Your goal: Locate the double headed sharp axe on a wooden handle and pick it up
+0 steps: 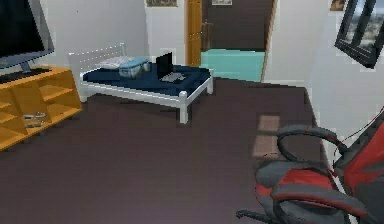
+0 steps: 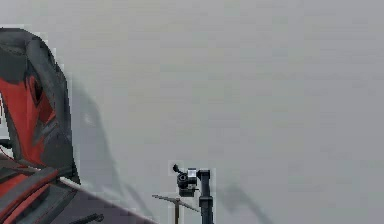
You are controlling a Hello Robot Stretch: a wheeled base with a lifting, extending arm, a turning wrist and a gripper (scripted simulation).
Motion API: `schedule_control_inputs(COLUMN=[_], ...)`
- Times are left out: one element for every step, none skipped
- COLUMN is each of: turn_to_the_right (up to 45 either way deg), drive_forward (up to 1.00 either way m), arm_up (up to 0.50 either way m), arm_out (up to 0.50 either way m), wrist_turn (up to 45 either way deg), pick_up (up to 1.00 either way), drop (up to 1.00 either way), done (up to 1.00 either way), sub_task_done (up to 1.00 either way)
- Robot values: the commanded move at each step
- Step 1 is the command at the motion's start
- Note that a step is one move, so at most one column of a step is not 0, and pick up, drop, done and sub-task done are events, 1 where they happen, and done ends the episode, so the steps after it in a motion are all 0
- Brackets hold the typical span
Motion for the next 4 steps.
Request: schedule_control_inputs(turn_to_the_right=[0.0,0.0,0.0,0.0], drive_forward=[0.0,0.0,0.0,0.0], arm_up=[0.0,-0.3,0.0,0.1], arm_out=[0.0,0.0,0.0,0.0], wrist_turn=[30.0,0.0,0.0,0.0], pick_up=[0.0,0.0,1.0,0.0], drop=[0.0,0.0,0.0,0.0], done=[0.0,0.0,0.0,0.0], sub_task_done=[0.0,0.0,0.0,0.0])
